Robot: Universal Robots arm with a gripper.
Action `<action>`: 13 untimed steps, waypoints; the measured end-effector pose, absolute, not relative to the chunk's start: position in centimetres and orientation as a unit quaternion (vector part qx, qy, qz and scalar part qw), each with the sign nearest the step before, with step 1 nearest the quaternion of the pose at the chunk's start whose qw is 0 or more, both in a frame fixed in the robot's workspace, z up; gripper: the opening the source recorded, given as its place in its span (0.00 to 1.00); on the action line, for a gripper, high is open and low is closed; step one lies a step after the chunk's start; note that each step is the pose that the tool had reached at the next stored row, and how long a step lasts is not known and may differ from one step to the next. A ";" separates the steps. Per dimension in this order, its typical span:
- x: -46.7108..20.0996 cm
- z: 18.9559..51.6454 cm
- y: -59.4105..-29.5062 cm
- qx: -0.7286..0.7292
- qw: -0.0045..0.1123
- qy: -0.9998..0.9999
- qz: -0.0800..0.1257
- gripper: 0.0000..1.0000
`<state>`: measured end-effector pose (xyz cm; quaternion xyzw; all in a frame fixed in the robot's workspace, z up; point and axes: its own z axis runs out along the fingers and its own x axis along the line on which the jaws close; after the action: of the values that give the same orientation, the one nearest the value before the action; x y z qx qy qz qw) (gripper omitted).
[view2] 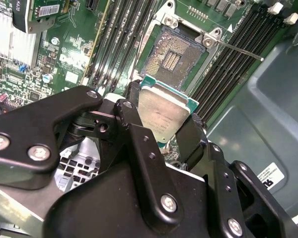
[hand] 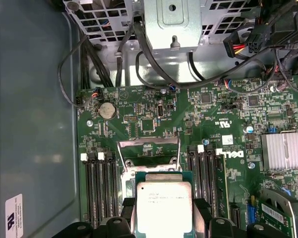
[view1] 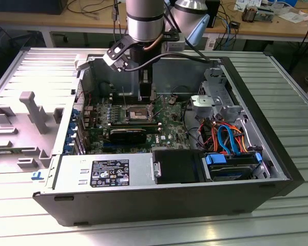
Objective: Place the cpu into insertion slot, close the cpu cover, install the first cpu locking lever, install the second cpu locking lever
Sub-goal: 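Place the cpu into insertion slot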
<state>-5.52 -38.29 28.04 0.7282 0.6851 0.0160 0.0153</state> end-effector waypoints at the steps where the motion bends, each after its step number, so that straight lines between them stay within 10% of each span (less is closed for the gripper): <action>1: -5.5 28.0 -38.3 0.728 0.015 0.685 0.016 0.54; 13: -5.7 27.9 -38.3 0.728 0.015 0.685 0.016 0.54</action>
<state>-5.72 -38.29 27.88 0.7281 0.6851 0.0160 0.0153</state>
